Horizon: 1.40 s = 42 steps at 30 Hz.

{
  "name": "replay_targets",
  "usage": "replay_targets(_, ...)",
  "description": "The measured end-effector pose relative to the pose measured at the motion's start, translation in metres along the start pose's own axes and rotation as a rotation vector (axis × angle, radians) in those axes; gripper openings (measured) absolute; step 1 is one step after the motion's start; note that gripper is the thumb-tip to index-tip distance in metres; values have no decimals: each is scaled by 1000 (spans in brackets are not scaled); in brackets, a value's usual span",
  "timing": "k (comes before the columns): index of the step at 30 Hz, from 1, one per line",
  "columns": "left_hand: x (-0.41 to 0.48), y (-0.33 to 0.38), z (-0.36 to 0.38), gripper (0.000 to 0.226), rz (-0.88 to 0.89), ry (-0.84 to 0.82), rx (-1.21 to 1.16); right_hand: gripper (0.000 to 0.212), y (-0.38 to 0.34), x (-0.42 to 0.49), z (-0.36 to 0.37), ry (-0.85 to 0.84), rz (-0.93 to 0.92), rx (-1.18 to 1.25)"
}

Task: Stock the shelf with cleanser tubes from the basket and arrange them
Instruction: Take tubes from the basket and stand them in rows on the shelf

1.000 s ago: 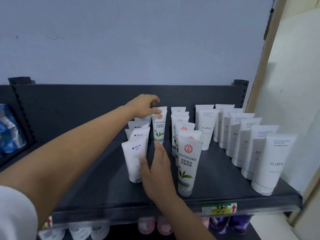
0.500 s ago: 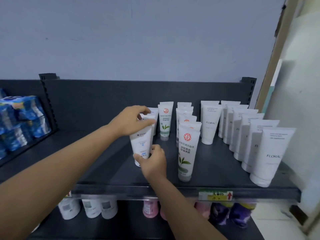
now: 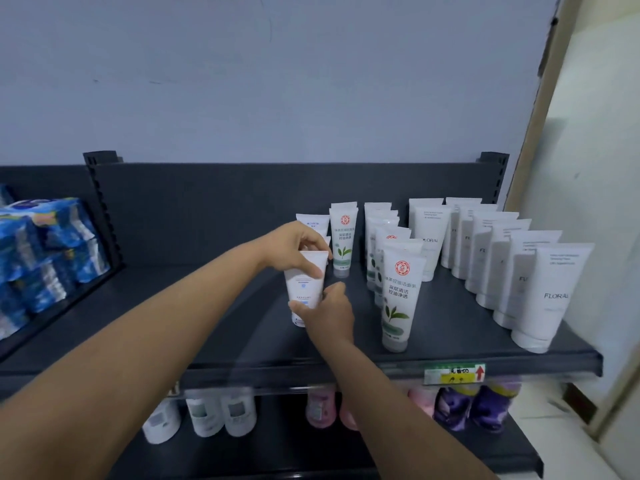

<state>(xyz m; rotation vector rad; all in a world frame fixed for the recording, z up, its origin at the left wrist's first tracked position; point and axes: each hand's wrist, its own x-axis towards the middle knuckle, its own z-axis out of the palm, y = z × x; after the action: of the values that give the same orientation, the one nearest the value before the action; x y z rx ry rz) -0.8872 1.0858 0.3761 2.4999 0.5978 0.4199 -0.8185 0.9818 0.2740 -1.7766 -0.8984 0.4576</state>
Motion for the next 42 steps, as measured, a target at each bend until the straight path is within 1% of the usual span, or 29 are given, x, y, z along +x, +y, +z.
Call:
replay_targets(3,1,-4,1,32,3,11,6,56,-3,1,5,-24,-20,26)
replay_targets(7,-2,-5,3,30,16,24,-46,47,-4,2,5,-23,-20,66)
replay_targets(8,-3,-5,3,30,20,70,-67,46,-3,2,3,-16,-28,65)
replay_targets(10,-3,-9,1,29,10,290,-118,44,-1,2,-2,1,-51,43)
replay_targets(11,-2,-14,-1,27,-10,413,-109,45,0,2,-3,7,-61,31)
replay_targets(12,-1,-21,-3,25,-33,490,-48,45,1,2,-4,5,-67,26)
replay_targets(13,1,-29,-4,27,-53,500,40,45,1,1,-4,4,-71,24)
replay_targets(15,4,-42,-3,36,-78,409,142,44,3,0,-2,12,-78,10)
replay_targets(16,6,-46,-2,38,-86,363,124,44,4,0,-1,17,-80,1)
replay_targets(18,11,-50,0,30,-72,307,73,43,7,0,-1,22,-93,-1)
replay_targets(20,15,-51,3,19,-41,298,71,40,9,1,0,25,-104,11)
replay_targets(23,17,-54,4,10,-28,293,32,39,14,1,1,32,-113,30)
replay_targets(27,20,-55,0,9,-23,249,-26,38,18,3,2,34,-115,61)
replay_targets(28,20,-54,-1,12,-25,270,-50,37,18,3,3,33,-118,63)
replay_targets(31,23,-52,-6,19,-67,470,-194,36,21,4,4,35,-130,59)
replay_targets(32,25,-51,-8,21,-85,514,-215,37,23,5,5,36,-132,57)
replay_targets(35,26,-49,-8,31,-129,530,-191,38,24,6,6,44,-145,43)
replay_targets(38,16,-50,-3,31,-142,586,-149,39,25,7,6,56,-150,36)
replay_targets(40,0,-55,-3,31,-157,596,-55,48,24,6,5,66,-151,33)
replay_targets(42,-23,-60,-8,37,-193,582,58,72,22,4,5,104,-168,30)
